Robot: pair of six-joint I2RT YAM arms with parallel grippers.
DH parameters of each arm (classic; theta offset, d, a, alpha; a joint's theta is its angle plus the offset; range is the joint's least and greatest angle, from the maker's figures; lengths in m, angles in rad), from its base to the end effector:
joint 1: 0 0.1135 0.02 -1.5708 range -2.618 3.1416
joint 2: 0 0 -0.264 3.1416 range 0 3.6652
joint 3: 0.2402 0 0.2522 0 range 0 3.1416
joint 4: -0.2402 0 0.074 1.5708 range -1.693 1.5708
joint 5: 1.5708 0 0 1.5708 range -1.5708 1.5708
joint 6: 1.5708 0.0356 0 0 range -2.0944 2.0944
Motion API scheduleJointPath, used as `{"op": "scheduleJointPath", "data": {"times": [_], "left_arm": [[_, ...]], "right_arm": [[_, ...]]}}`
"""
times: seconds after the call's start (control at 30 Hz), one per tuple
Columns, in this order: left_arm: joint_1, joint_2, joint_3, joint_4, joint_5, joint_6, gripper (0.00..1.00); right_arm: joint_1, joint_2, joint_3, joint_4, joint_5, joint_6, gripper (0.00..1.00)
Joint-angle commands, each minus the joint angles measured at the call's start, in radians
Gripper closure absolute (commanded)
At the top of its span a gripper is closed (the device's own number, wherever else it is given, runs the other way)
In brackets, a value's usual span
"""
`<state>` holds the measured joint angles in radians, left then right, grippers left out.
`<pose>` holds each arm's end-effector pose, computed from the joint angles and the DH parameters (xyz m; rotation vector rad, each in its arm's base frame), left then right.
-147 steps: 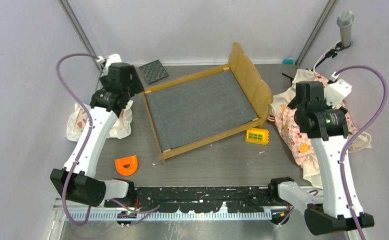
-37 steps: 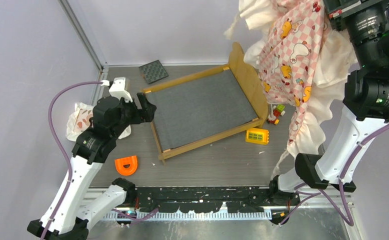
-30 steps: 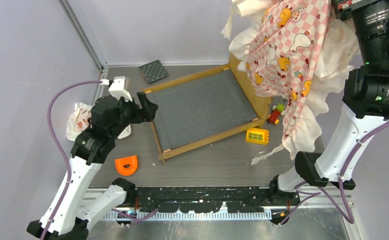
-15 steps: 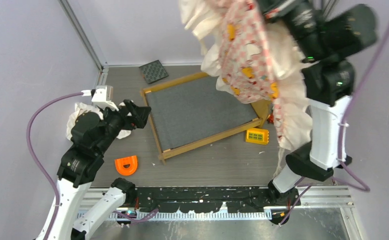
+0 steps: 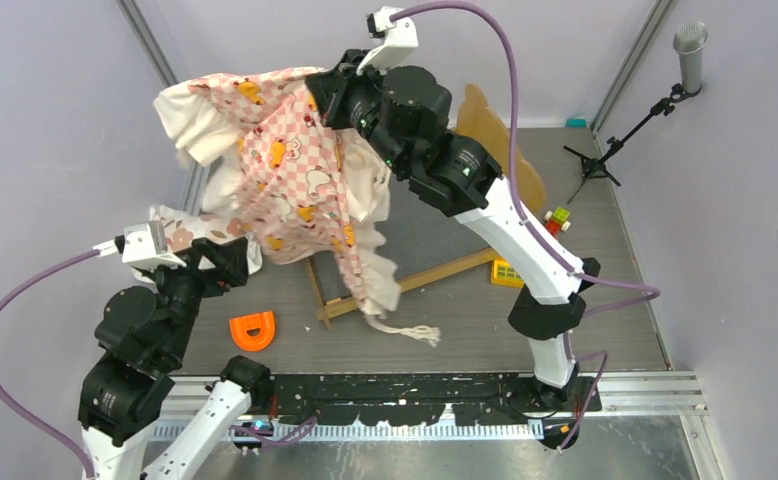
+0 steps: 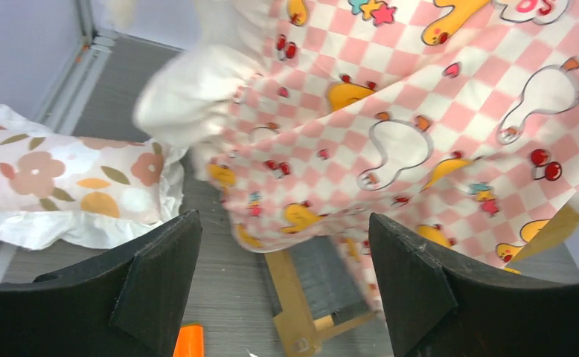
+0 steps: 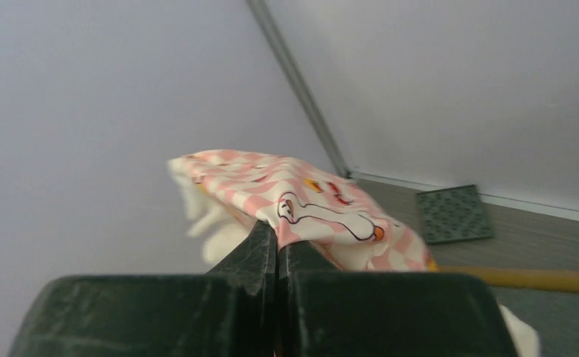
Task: Set up the pet bed
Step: Place the mattress on the bed frame.
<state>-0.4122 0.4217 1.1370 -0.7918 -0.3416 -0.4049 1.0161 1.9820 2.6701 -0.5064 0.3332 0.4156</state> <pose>0.0340 -0.0019 0.4193 -0.2550 1.6342 -0.3425 0.2114 0.3190 0.5769 -0.1481 1.4604 0.9510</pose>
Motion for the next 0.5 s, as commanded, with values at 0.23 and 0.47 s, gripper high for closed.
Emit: {"op": "scheduleJointPath", "data": {"times": [0.23, 0.47], "left_arm": [[-0.004, 0.087, -0.032, 0.017, -0.044, 0.020, 0.15], [-0.004, 0.251, -0.044, 0.061, -0.015, 0.015, 0.13]], "right_arm": [[-0.141, -0.267, -0.696, 0.392, 0.893, -0.387, 0.99], [-0.272, -0.312, -0.781, 0.093, 0.820, -0.215, 0.36]]}}
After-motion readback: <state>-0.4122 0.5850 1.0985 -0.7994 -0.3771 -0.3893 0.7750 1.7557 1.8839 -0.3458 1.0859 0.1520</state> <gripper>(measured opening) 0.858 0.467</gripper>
